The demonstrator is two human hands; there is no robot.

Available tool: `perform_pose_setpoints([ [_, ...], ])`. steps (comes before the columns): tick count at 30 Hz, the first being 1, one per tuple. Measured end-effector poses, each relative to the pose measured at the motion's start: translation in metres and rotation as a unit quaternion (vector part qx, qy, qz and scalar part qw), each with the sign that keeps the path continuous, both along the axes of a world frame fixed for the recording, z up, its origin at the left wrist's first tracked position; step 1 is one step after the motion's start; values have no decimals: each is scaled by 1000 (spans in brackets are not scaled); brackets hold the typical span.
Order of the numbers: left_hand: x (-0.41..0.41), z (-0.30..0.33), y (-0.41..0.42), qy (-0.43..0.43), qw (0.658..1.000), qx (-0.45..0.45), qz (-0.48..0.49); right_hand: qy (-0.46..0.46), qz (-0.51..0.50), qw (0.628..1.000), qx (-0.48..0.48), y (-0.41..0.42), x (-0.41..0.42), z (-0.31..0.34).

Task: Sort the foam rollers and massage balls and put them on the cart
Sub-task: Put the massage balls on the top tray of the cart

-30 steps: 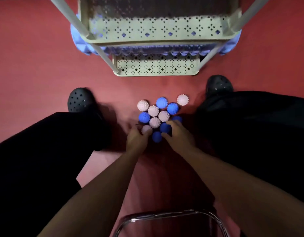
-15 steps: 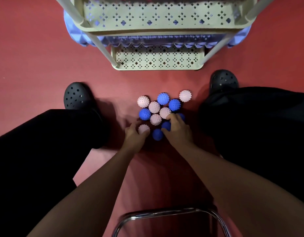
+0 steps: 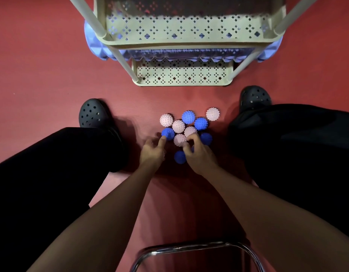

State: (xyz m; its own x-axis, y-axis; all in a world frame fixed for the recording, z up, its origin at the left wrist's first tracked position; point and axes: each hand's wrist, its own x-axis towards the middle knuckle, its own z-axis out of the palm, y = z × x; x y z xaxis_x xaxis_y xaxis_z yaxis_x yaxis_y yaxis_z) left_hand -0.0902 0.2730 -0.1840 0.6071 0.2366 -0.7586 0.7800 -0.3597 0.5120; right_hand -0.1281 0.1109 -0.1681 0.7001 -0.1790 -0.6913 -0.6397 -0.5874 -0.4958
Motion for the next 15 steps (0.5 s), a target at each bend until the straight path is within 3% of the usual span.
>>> perform_pose_setpoints([
  [4, 12, -17, 4, 2, 990, 77, -120, -2, 51, 998, -42, 6, 7, -9],
  [12, 33, -33, -4, 38, 973, 70, -215, -14, 136, 978, -160, 21, 26, -25],
  [15, 31, -36, -4, 43, 976, 47, -208, -26, 173, 962, -208, 20, 26, -27],
])
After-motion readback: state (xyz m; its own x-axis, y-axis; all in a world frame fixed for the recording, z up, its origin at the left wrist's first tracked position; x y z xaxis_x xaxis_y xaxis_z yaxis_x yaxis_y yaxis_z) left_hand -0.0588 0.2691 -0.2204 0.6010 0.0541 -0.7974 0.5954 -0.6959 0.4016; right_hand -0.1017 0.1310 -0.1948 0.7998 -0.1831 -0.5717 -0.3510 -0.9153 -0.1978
